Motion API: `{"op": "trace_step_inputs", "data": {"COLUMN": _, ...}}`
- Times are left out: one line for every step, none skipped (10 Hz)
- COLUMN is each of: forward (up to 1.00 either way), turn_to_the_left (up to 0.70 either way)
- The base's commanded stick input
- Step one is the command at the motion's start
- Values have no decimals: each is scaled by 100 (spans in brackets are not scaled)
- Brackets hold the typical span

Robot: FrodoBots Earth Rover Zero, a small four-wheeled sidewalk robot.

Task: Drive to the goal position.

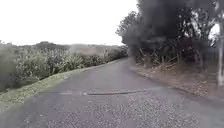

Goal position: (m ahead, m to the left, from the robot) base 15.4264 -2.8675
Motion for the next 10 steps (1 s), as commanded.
{"op": "trace_step_inputs", "data": {"forward": 70, "turn_to_the_left": 0}}
{"op": "trace_step_inputs", "data": {"forward": 70, "turn_to_the_left": 0}}
{"op": "trace_step_inputs", "data": {"forward": 70, "turn_to_the_left": 0}}
{"op": "trace_step_inputs", "data": {"forward": 70, "turn_to_the_left": 0}}
{"op": "trace_step_inputs", "data": {"forward": 70, "turn_to_the_left": 0}}
{"op": "trace_step_inputs", "data": {"forward": 70, "turn_to_the_left": 0}}
{"op": "trace_step_inputs", "data": {"forward": 70, "turn_to_the_left": 7}}
{"op": "trace_step_inputs", "data": {"forward": 70, "turn_to_the_left": 6}}
{"op": "trace_step_inputs", "data": {"forward": 70, "turn_to_the_left": 2}}
{"op": "trace_step_inputs", "data": {"forward": 70, "turn_to_the_left": 0}}
